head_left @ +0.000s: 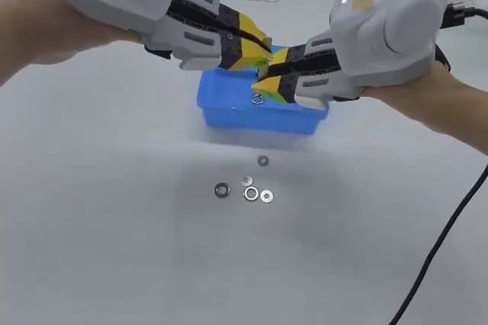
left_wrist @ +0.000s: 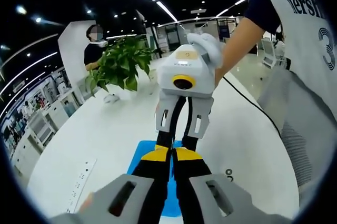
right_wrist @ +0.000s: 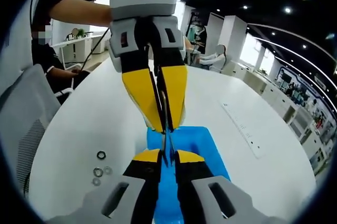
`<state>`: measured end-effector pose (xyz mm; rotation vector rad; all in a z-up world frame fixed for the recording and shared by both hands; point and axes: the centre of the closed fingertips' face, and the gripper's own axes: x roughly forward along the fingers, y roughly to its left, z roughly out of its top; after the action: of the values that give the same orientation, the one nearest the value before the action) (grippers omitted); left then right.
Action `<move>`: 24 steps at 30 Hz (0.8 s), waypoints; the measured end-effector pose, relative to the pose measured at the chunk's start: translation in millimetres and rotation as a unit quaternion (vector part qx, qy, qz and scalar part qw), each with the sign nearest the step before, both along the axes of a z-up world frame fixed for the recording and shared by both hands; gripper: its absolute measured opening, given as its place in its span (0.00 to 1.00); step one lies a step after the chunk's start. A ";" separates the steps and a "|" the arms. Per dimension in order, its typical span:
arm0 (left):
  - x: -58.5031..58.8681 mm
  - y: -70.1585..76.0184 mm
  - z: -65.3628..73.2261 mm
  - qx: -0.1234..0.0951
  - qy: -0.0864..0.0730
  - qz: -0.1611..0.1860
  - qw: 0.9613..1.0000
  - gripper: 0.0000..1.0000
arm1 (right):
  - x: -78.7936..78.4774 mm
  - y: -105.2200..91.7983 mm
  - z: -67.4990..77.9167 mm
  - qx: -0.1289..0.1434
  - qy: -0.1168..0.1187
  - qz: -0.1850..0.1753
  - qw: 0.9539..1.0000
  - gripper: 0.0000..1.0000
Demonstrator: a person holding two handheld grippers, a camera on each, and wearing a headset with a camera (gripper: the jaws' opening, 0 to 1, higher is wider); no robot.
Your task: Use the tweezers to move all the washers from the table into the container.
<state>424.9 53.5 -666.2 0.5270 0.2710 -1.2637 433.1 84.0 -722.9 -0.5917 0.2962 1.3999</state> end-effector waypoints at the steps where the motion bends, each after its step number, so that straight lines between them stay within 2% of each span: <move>1: -2.1 -0.1 2.2 0.000 -0.002 0.000 1.000 0.05 | -1.8 -0.1 2.2 0.000 -0.002 0.001 1.000 0.11; 5: -11.3 -0.5 11.1 -0.003 -0.005 0.000 1.000 0.05 | -9.8 -1.1 9.8 0.002 -0.009 0.001 1.000 0.11; 11: -33.7 -5.8 16.9 -0.007 -0.007 -0.005 1.000 0.05 | -33.2 -6.4 16.6 -0.002 -0.021 0.008 1.000 0.11; 18: -63.8 -14.7 12.5 -0.015 0.007 -0.007 1.000 0.05 | -62.4 -15.7 10.9 -0.005 -0.014 0.011 1.000 0.11; 24: -89.4 -15.2 4.8 -0.021 0.022 0.003 1.000 0.05 | -87.1 -18.3 1.1 -0.015 -0.006 0.025 1.000 0.11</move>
<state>335.5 38.3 -661.4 0.4620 0.2830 -1.2738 346.0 65.8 -721.8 -0.6353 0.2944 1.4412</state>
